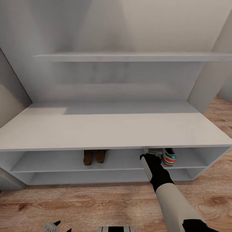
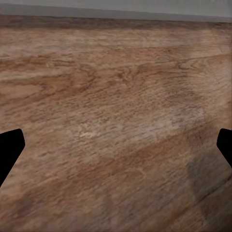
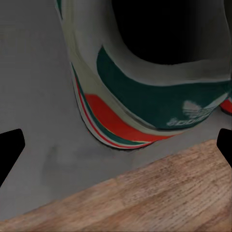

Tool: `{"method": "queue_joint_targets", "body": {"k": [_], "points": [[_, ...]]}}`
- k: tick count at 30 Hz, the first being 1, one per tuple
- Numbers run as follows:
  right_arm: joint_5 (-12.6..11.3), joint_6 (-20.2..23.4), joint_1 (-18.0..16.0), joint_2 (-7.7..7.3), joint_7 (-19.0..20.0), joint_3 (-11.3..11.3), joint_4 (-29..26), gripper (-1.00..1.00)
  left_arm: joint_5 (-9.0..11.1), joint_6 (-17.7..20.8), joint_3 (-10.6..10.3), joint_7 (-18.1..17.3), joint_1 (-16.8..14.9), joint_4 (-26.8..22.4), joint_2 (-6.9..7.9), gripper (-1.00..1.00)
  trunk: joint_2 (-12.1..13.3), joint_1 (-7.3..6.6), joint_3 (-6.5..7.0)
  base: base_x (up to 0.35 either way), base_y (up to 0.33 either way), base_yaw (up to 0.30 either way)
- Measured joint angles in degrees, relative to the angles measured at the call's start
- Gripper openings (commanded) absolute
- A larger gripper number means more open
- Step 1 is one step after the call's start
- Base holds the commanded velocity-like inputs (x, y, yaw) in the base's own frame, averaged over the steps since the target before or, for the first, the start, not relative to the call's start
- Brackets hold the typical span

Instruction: Pick up the two gym shoes and the two sandals from the corridor floor and place them onto the hallstand (shoe rack) in the corridor, making sure they are on the rack and not on the floor. Arrange them so the two gym shoes are next to each other and the two sandals are next to each other.

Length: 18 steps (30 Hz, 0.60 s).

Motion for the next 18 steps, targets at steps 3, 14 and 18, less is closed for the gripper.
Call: {"method": "queue_joint_targets", "body": {"k": [3, 14, 18], "points": [[0.0, 0.0, 0.0, 0.00, 0.0, 0.0, 0.0, 1.00, 0.0, 0.0, 0.0, 0.0, 0.0, 0.0, 0.00, 1.00, 0.0, 0.00, 0.00, 0.000, 0.000, 0.000], [0.0, 0.0, 0.0, 0.00, 0.0, 0.0, 0.0, 1.00, 0.0, 0.0, -0.1, 0.0, 0.0, 0.0, 0.00, 1.00, 0.0, 0.00, 0.00, -0.004, 0.000, 0.000], [0.0, 0.1, 0.0, 0.00, 0.0, 0.0, 0.0, 1.00, 0.0, 0.0, -0.1, 0.0, 0.0, 0.0, 0.02, 1.00, 0.0, 0.02, 0.00, -0.134, 0.000, 0.000]]}}
